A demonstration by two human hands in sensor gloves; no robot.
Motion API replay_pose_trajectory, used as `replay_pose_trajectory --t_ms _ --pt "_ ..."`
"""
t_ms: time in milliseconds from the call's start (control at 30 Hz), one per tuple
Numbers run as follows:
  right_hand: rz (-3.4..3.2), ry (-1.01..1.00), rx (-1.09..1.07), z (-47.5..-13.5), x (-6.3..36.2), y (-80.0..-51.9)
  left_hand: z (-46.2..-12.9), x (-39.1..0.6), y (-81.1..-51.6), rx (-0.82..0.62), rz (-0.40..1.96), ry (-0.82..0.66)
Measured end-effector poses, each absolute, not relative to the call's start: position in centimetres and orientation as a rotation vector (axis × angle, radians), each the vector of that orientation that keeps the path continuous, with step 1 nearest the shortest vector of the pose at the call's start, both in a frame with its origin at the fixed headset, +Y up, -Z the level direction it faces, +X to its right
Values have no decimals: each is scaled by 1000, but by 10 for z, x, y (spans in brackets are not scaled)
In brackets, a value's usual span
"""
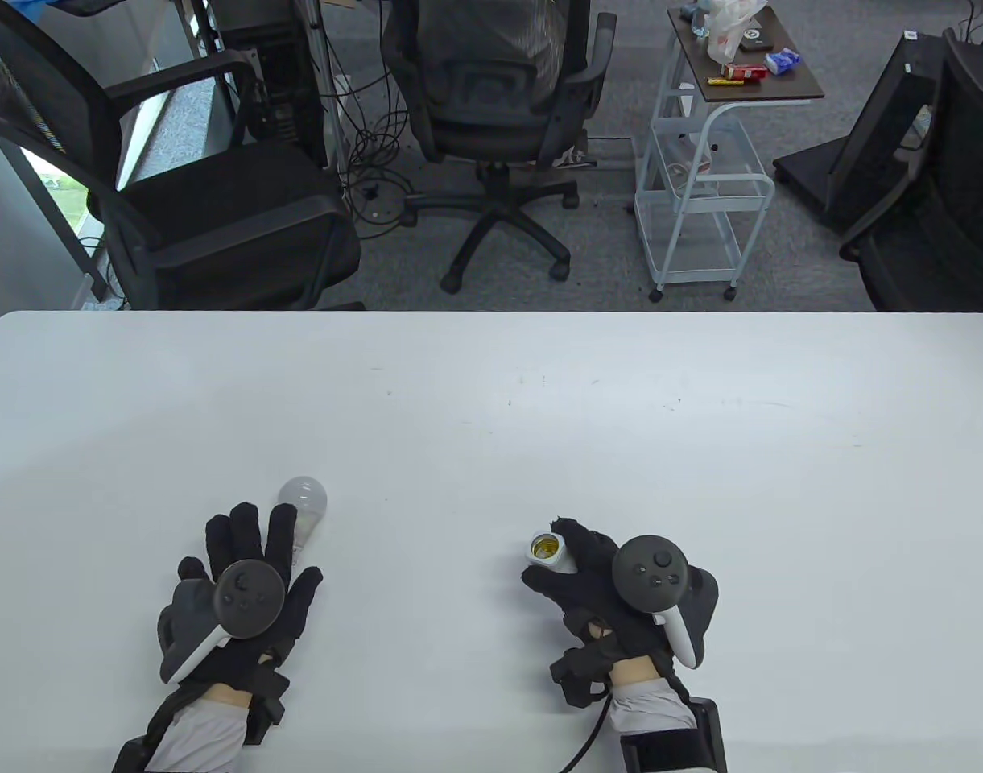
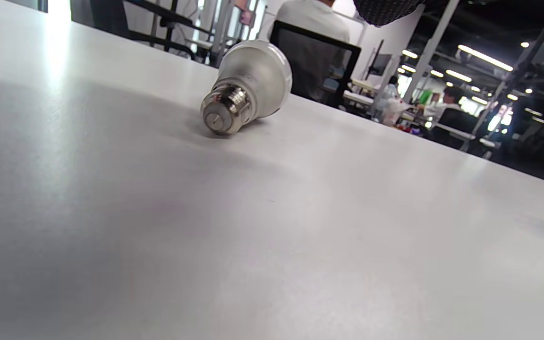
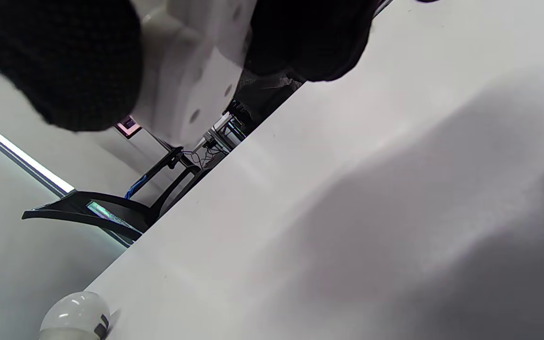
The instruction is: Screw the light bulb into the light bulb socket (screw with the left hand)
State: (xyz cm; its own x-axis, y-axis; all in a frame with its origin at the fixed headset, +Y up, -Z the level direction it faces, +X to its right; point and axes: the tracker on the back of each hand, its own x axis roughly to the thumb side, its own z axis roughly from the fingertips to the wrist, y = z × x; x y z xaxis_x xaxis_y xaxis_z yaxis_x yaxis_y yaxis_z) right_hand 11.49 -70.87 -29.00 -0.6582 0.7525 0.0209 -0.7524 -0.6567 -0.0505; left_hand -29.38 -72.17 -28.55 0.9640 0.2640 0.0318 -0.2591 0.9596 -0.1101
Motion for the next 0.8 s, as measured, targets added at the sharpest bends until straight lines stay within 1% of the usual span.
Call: replay_pose_trajectory --t_ms 100,233,400,500,667,800 --pt "2288 -66 43 -290 109 -710 -289 -295 -728 -121 277 -10" --pt "2338 -79 70 -291 101 -711 -303 -289 -727 -161 206 26" --pt "2371 -89 63 -294 96 -715 -337 -282 -723 -226 140 103" --pt "2392 -106 54 -294 92 -714 -361 -281 -721 -252 124 178" --pt "2329 -118 79 -295 96 -711 -389 -275 -726 -370 48 300" --pt "2290 -116 69 -297 101 -710 -395 -271 -737 -325 -12 338"
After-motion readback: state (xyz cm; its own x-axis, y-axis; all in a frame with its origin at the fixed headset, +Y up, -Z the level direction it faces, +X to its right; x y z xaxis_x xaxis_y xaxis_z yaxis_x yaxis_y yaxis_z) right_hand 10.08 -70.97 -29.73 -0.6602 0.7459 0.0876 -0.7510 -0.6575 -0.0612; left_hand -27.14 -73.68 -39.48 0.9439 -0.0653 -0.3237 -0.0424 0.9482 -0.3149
